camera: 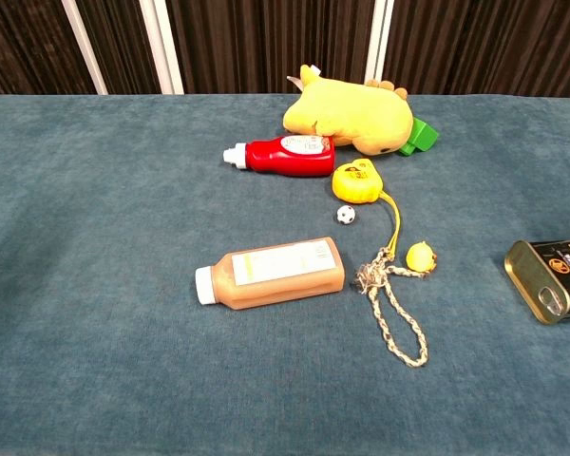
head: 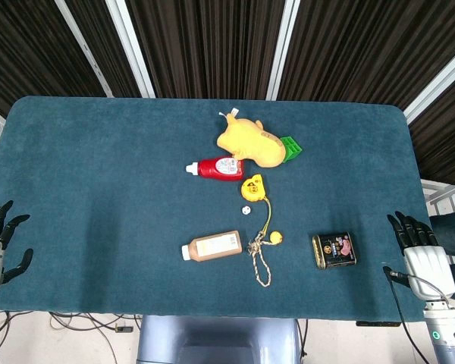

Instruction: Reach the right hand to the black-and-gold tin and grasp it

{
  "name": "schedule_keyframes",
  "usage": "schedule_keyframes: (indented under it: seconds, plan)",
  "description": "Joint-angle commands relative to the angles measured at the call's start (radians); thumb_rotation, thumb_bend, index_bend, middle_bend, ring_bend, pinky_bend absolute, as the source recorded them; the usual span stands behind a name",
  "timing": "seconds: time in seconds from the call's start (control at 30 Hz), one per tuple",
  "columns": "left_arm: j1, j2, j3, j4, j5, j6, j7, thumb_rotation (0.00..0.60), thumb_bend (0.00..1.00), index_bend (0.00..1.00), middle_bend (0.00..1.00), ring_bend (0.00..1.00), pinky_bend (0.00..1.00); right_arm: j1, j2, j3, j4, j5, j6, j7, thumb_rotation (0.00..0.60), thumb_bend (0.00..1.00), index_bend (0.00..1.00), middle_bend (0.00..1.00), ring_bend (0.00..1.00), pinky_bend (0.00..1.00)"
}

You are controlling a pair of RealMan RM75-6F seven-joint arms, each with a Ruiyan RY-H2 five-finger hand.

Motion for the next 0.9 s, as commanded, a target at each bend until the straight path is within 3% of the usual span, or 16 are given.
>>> schedule_keyframes:
  seconds: [0.03,0.9]
  plan:
    - [0.000,0.000,0.000,0.000,0.000,0.000,-0.001,0.600,0.37,0.20,0.00,0.00,0.00,0.000,0.001,0.000,-0.001,-0.001,-0.001,-0.001,0.600,0.08,0.03,0.08,0.11,0.16]
    - [0.003,0.001,-0.004,-0.002,-0.009,0.001,-0.001,0.600,0.37,0.20,0.00,0.00,0.00,0.004,0.035,-0.014,-0.033,-0.003,-0.035,0.031,0.600,0.08,0.03,0.08,0.11,0.16]
